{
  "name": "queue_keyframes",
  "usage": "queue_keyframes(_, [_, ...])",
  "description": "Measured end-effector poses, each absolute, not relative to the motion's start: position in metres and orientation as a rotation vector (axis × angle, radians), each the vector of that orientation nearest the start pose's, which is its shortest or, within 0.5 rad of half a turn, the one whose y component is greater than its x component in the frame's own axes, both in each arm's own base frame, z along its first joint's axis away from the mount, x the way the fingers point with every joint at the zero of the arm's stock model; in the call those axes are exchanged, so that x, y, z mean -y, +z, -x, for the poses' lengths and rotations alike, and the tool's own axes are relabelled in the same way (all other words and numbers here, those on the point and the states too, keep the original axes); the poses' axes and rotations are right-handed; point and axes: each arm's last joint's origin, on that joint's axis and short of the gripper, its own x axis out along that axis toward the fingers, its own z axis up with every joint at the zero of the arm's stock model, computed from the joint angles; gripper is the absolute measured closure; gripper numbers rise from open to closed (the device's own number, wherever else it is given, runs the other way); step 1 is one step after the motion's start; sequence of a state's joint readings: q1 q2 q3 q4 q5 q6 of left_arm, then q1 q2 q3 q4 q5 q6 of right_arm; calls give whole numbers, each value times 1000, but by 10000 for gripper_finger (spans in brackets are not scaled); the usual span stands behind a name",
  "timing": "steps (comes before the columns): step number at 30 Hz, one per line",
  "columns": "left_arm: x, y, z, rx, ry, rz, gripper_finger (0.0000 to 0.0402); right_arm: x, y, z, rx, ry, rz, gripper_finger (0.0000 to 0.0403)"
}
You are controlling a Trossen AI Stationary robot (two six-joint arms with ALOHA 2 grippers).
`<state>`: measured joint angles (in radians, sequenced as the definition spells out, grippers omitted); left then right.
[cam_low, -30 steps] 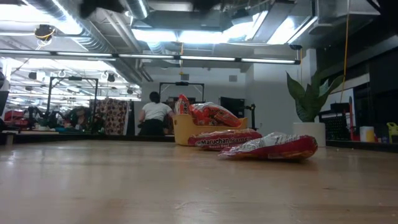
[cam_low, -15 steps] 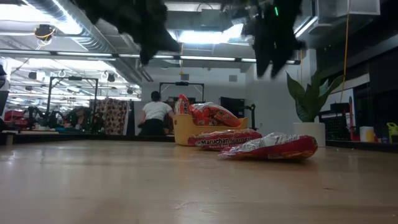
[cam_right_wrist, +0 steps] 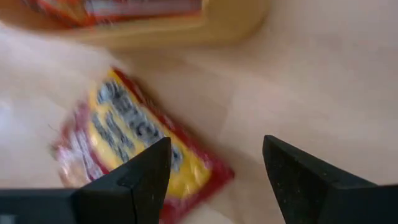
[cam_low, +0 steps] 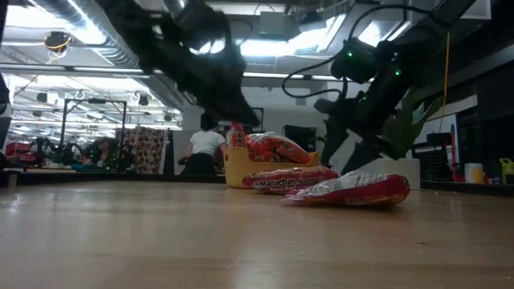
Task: Sort Maruchan noodles
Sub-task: Put the red noodle pack into the blue bin
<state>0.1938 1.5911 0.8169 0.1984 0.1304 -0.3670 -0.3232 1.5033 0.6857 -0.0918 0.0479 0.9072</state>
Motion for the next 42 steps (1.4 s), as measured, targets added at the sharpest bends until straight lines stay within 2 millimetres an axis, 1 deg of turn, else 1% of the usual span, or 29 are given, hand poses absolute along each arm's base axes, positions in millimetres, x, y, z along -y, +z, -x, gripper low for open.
queue_keyframes(4, [-55, 165, -328, -575, 173, 462, 401, 98, 156, -259, -638, -696, -965, 164])
queue_keyframes(9, [-52, 142, -334, -629, 203, 482, 401, 99, 158, -260, -636, -652, -964, 164])
queue_keyframes(14, [-52, 128, -336, -672, 210, 489, 401, 99, 158, -260, -639, -646, -966, 164])
queue_keyframes(18, [-52, 116, -333, -750, 223, 496, 401, 99, 158, -260, -639, -646, -966, 164])
queue_keyframes(22, [-52, 111, -332, -778, 227, 498, 402, 98, 158, -261, -642, -605, -983, 164])
queue_keyframes(26, [-52, 110, -332, -781, 228, 499, 402, 97, 160, -263, -630, -565, -993, 164])
queue_keyframes(31, [-52, 110, -332, -782, 228, 499, 402, 98, 164, -270, -576, -470, -1003, 164])
queue_keyframes(34, [-52, 110, -332, -782, 228, 499, 402, 96, 168, -275, -535, -427, -968, 164])
queue_keyframes(36, [-52, 110, -332, -783, 228, 499, 402, 91, 163, -277, -562, -415, -940, 164])
queue_keyframes(38, [-52, 110, -332, -784, 229, 499, 402, 85, 152, -283, -598, -403, -927, 164])
queue_keyframes(42, [-52, 110, -331, -787, 231, 498, 402, 75, 132, -297, -607, -322, -970, 164])
